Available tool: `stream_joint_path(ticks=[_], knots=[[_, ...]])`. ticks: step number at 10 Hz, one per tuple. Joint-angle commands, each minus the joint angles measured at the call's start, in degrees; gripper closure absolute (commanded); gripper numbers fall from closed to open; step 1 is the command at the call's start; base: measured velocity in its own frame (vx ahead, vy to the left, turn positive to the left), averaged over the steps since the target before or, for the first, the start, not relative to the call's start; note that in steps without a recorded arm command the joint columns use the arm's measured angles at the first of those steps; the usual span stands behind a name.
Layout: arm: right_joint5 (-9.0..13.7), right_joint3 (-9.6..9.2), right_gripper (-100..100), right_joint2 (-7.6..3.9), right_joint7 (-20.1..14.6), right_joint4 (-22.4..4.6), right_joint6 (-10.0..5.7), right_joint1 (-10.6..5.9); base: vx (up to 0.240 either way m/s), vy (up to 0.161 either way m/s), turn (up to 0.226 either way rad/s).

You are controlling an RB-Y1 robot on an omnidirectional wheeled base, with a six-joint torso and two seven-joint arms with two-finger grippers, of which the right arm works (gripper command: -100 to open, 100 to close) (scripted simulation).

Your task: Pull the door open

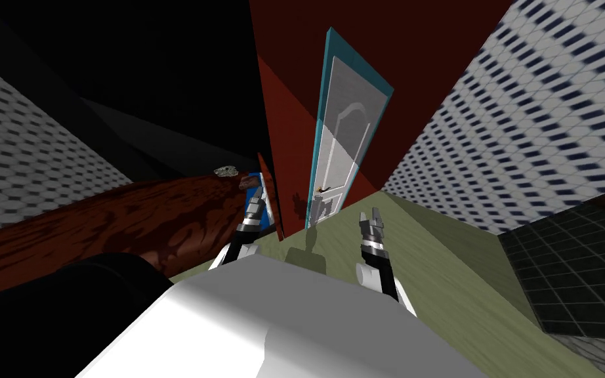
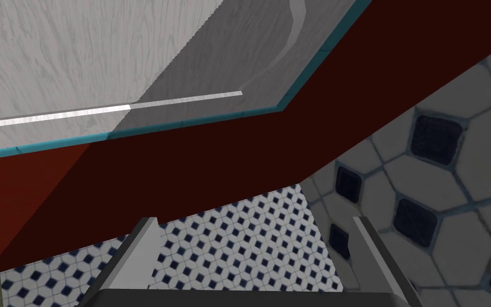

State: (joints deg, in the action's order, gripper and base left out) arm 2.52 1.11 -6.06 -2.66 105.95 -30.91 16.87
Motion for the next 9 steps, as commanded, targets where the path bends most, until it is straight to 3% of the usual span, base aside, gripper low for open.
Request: stream_joint_path(ticks=[1, 4, 5, 6, 7, 9], knots=[[-0.1, -0.42, -100, -0.24, -0.2, -2.8, -0.31, -1.12, 0.077, -0.09, 0.223], [0.0, -0.76, -100, -1.1, -0.6, -8.5, -1.23, -4.0, 0.079, -0.083, 0.182], [0.0, -0.76, -100, -1.1, -0.6, -9.1, -1.23, -4.0, 0.041, -0.071, 0.062], [0.0, -0.88, -100, -1.4, -0.8, -11.3, -1.55, -4.99, 0.044, -0.057, 0.108], [0.0, -0.88, -100, -1.4, -0.8, -11.3, -1.55, -4.99, 0.032, -0.042, 0.079], [0.0, -1.11, -100, -1.99, -1.2, -15.2, -2.19, -6.98, 0.045, -0.066, 0.156]])
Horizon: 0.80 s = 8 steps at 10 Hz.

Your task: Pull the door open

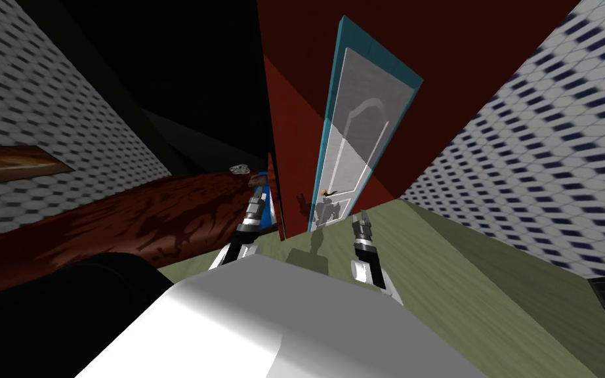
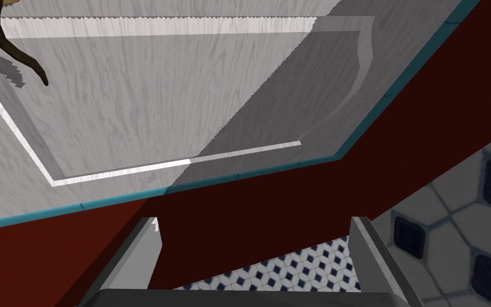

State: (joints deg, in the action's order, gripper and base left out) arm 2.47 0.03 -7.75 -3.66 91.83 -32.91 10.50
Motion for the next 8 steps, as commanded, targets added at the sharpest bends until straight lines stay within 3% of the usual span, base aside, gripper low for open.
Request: stream_joint_path(ticks=[1, 2, 5, 6, 8], knots=[[0.1, -0.15, -100, -0.59, -0.3, -2.9, -0.51, -1.63, 0.059, -0.089, 0.208], [0.1, -0.15, -100, -0.59, -0.3, -3.8, -0.51, -1.63, 0.042, -0.067, 0.078], [0.1, -0.51, -100, -1.48, -0.9, -9.6, -1.49, -4.7, 0.05, -0.084, 0.189], [0.1, -0.51, -100, -1.48, -0.9, -10.5, -1.49, -4.7, 0.043, -0.073, 0.059], [0.1, -0.76, -100, -2.06, -1.2, -14.1, -2.14, -6.74, 0.035, -0.07, 0.155]])
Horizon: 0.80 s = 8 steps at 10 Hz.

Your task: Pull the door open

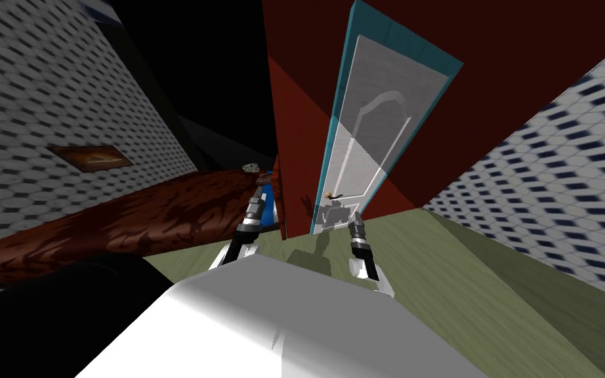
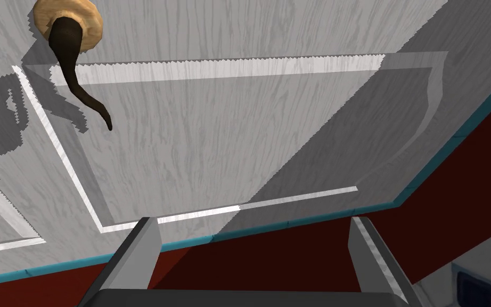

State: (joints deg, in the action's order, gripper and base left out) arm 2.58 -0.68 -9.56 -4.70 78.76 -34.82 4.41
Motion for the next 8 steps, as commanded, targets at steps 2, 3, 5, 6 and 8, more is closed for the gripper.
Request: stream_joint_path(ticks=[2, 3, 5, 6, 8], knots=[[0.0, -0.17, -100, -0.54, -0.3, -3.9, -0.56, -1.66, 0.026, -0.06, 0.092], [0.0, -0.17, -100, -0.54, -0.3, -4.1, -0.56, -1.66, 0.029, -0.05, 0.078], [0.1, -0.41, -100, -1.1, -0.7, -8.5, -1.19, -3.66, 0.036, -0.069, 0.159], [0.1, -0.53, -100, -1.38, -0.8, -10.1, -1.51, -4.65, 0.042, -0.107, 0.221], [0.1, -0.64, -100, -1.66, -1.0, -12.8, -1.83, -5.64, 0.04, -0.104, 0.134]])
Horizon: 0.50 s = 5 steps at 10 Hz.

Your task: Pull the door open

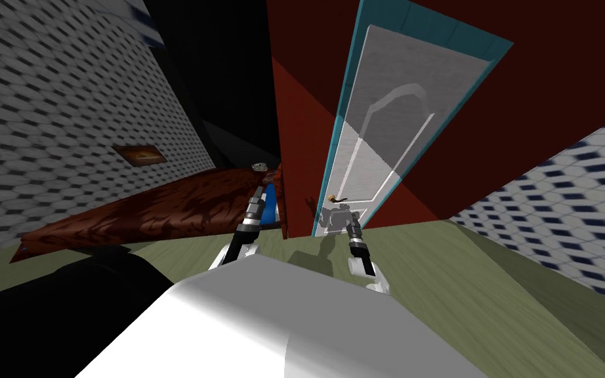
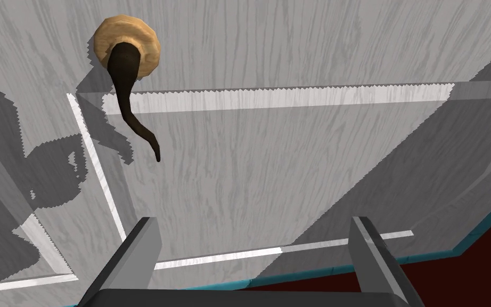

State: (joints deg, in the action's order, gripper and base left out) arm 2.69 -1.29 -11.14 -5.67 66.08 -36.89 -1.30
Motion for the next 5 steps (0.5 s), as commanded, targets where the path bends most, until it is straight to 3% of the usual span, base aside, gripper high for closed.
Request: stream_joint_path(ticks=[1, 3, 5], knots=[[0.0, -0.15, -100, -0.34, -0.2, -2.3, -0.07, -0.89, 0.032, -0.063, 0.106], [0.0, -0.26, -100, -0.6, -0.4, -4.3, -0.37, -1.82, 0.034, -0.063, 0.128], [0.1, -0.48, -100, -1.11, -0.7, -8.4, -0.96, -3.69, 0.016, -0.064, 0.155]])
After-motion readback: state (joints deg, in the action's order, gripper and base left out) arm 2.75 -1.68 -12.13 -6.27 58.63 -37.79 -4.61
